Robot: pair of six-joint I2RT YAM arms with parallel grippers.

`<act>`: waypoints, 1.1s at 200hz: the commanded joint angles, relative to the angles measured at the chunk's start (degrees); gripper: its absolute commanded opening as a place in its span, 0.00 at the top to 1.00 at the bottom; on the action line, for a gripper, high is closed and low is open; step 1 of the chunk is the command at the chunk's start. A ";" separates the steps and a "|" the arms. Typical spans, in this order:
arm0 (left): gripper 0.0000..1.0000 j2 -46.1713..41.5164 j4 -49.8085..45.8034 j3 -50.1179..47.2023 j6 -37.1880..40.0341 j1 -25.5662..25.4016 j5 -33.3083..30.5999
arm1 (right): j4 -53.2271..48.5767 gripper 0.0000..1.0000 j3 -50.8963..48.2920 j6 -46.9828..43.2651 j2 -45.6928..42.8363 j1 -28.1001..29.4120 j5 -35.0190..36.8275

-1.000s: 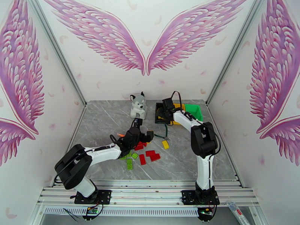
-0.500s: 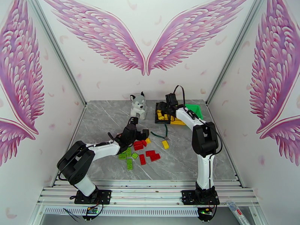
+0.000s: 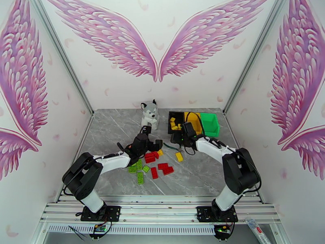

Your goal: Sort the legos into containers by color

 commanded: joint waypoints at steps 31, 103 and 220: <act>0.01 1.30 6.28 -3.38 -1.93 -2.44 1.19 | -0.09 0.26 -11.52 1.07 -9.66 4.16 2.55; 0.01 1.13 8.45 -5.06 -3.64 -7.37 -1.91 | 1.90 0.34 -12.62 0.07 -3.63 4.67 4.27; 0.01 1.24 6.74 -4.68 -3.20 -8.72 -4.80 | 3.86 0.51 -9.32 -1.49 3.62 4.87 6.00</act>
